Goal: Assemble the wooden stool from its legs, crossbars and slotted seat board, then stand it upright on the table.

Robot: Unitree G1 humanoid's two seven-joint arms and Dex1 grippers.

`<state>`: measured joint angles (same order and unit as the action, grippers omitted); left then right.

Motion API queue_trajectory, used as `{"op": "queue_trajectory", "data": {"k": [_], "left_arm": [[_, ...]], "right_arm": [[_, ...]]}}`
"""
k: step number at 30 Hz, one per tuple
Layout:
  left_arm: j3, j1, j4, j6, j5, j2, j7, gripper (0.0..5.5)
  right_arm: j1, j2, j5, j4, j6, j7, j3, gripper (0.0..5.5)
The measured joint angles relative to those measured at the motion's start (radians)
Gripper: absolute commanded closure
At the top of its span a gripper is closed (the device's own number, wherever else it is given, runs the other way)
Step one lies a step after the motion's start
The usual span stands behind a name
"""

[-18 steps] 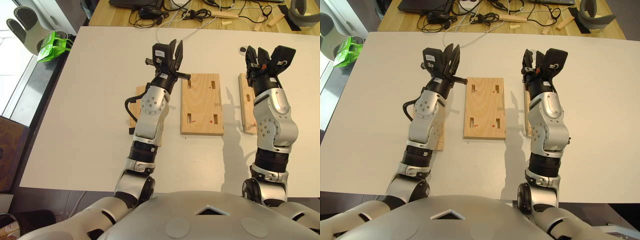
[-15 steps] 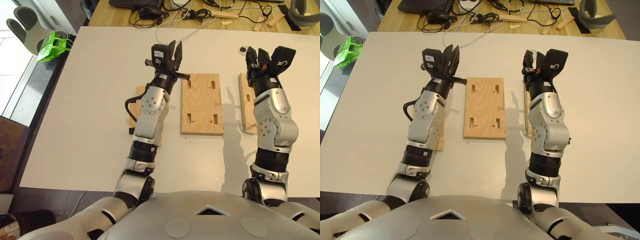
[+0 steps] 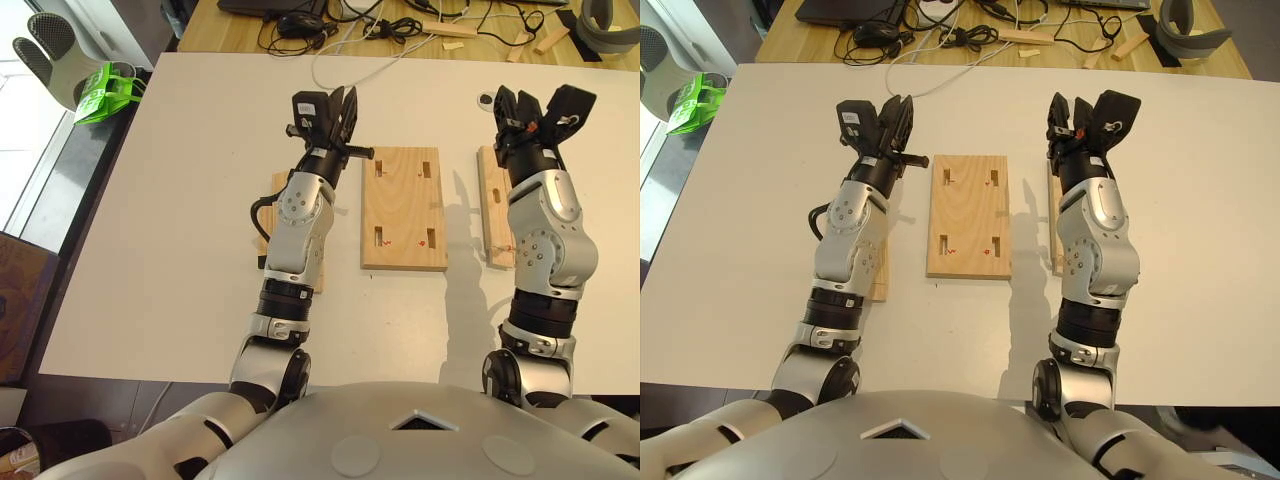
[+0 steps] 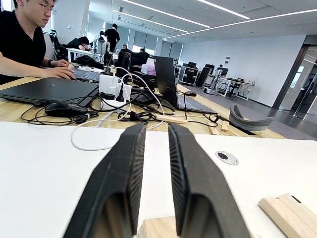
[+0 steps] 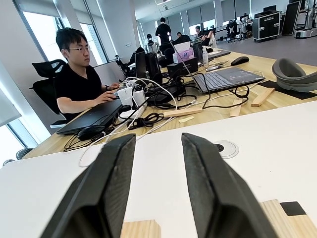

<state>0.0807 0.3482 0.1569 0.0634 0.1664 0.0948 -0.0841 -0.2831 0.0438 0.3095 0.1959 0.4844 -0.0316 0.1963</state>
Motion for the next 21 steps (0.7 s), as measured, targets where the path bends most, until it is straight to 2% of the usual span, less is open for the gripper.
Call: {"op": "queue_trajectory", "data": {"k": [21], "left_arm": [[-0.012, 0.011, 0.017, 0.019, -0.011, 0.005, 0.011, 4.68]], "right_arm": [[-0.020, -0.009, 0.009, -0.020, 0.000, 0.013, -0.001, 3.80]]}}
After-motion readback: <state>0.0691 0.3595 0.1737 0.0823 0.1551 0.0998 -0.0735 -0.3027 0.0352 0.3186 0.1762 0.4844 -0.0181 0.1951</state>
